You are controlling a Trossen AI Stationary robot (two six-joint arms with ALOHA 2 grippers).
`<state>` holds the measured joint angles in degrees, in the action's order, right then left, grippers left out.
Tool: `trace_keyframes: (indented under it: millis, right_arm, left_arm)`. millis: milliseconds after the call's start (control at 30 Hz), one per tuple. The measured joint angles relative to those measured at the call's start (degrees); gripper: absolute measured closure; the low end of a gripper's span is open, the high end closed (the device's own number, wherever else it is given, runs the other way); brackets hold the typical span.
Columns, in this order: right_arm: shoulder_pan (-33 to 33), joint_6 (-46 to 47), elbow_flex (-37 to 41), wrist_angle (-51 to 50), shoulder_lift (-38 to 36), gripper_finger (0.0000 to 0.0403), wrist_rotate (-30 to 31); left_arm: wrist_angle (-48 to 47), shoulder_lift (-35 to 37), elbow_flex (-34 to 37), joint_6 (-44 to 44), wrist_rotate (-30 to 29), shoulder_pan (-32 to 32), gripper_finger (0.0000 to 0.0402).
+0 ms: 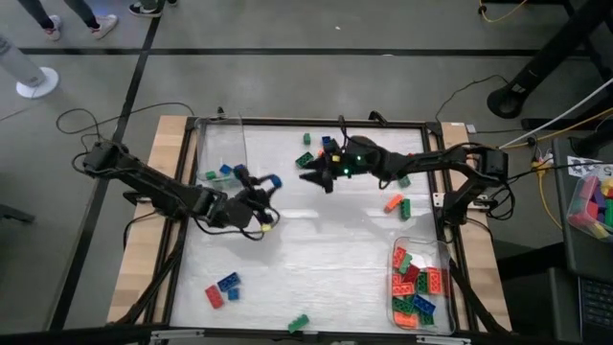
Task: Sort blocks by size
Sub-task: Put the 4 stud blue game piece into the top transparent bin
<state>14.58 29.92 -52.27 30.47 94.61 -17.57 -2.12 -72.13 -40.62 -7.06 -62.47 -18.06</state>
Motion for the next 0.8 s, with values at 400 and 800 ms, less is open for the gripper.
trace_keyframes:
  millis: [400, 800]
  right_arm:
    - [2.11, -13.61, 0.00, -14.48, 0.64, 0.0134, 24.39]
    - [5.69, -13.71, 0.02, -14.46, 6.68, 0.0134, 24.32]
  left_arm:
    - [-46.11, 13.13, 0.00, 46.81, 0.12, 14.93, 0.0272]
    - [-47.82, 13.04, 3.34, 52.09, 9.37, 27.73, 0.0216]
